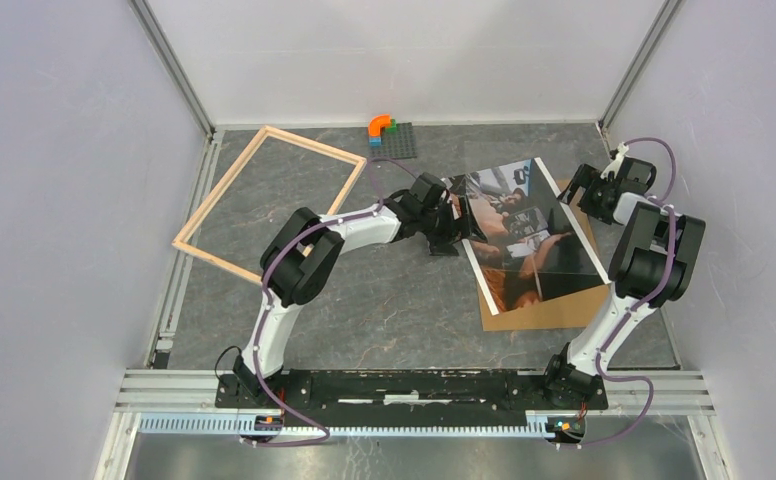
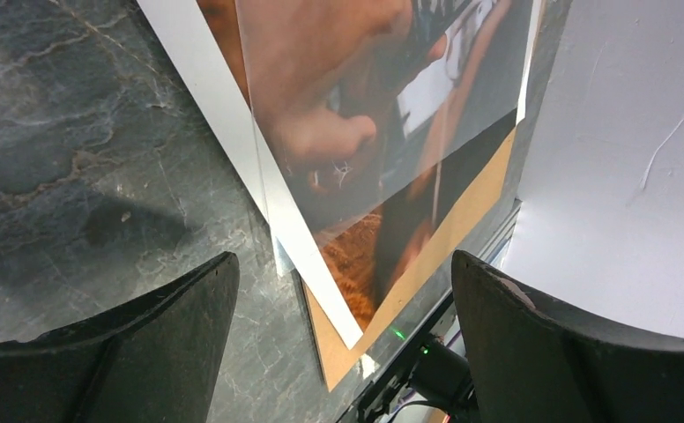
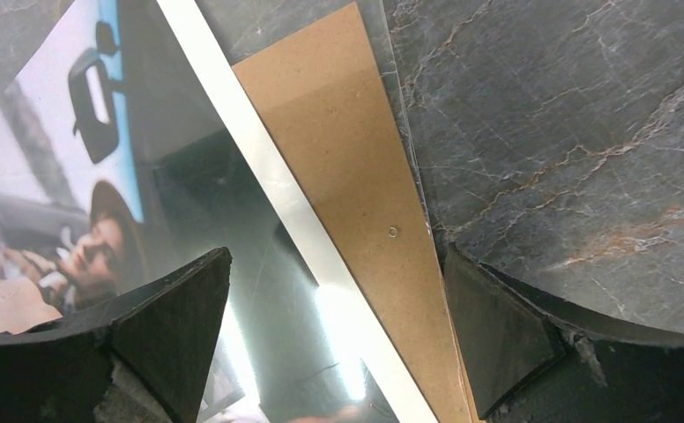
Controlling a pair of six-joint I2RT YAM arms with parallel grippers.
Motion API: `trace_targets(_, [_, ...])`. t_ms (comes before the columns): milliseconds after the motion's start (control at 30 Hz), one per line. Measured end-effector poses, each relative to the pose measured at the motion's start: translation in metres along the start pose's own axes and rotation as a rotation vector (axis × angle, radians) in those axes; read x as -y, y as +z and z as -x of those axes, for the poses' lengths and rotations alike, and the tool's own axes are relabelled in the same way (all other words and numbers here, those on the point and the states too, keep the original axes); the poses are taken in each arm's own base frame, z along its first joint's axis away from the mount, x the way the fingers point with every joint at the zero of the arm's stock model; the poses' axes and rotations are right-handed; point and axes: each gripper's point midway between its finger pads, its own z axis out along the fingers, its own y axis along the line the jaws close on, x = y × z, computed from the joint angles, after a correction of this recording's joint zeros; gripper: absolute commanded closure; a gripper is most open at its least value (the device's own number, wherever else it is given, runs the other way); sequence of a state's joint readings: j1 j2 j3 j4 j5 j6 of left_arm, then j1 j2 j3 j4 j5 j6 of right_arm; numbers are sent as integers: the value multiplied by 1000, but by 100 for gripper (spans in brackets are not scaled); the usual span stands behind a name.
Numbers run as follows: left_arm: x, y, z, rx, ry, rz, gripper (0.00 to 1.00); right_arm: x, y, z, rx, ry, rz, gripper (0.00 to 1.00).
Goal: Put the photo into the frame
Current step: Adjust the photo frame item at the center of the board, then pick up the photo frame item at the center of the board.
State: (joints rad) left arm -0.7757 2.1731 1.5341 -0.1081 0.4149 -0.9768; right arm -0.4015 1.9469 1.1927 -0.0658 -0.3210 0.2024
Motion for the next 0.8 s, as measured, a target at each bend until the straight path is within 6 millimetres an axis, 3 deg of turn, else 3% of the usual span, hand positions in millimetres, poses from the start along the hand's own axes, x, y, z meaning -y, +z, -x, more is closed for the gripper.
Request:
trace_targets(233, [-6, 15, -4, -1, -54, -54, 6, 0, 0, -1, 3, -8, 1, 4])
trace_targets(600, [1, 17, -19, -28, -164, -182, 11, 0, -1, -1, 10, -12, 2, 4])
trace_targets(800, [3, 17, -28, -46, -200, -209, 22, 0, -1, -1, 14, -13, 4, 4])
